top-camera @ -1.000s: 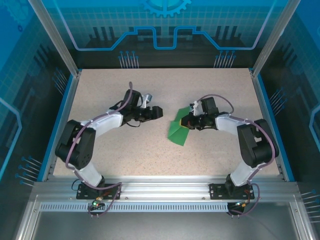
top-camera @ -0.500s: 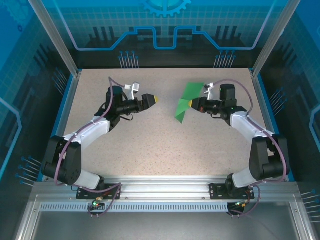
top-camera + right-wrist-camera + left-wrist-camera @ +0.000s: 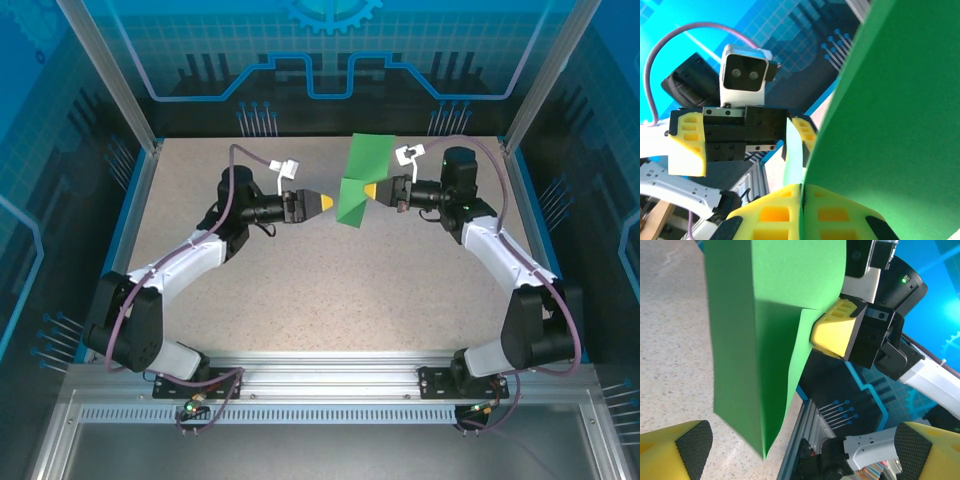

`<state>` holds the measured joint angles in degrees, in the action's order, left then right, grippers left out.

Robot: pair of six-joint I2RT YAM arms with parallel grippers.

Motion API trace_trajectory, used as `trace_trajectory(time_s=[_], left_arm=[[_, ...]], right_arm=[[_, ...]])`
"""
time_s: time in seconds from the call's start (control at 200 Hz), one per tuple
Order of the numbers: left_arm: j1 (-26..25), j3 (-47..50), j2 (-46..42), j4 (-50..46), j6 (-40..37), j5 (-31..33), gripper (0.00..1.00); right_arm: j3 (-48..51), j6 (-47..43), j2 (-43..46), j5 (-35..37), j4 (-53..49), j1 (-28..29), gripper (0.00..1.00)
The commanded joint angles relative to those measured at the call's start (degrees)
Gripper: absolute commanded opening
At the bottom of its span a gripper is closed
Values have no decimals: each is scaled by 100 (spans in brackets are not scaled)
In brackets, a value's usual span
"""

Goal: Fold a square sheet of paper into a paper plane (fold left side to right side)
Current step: Turn over the paper at the center of the table.

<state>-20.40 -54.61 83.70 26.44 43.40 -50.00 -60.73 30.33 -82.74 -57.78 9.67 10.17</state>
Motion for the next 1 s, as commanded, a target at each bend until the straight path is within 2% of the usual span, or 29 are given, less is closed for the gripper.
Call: trace_trajectory(time_s=[0.0,0.145,0.325,0.6,0.745,0.995], left_arm=[[-59,-258,73,164,-135,-195,97],[-148,-376,253,383,37,-229,96],[-237,-503,392,406,99,-256,87],[-237,-507,380,181,5,-99,59],[-239,-484,381,121,-33,-37,48],[-236,-455,366,-6,-112,95,20]], right_arm=[[-235,-88,-74,-321,195,213,5],[-295,46,-187,-386,248,401,5],[-282,291,-317,-378,483,546,5],[-166,377,-366,-287,466,551,6],[-88,395,-326,-261,448,521,7],[17,391,-236,-216,402,478,11]])
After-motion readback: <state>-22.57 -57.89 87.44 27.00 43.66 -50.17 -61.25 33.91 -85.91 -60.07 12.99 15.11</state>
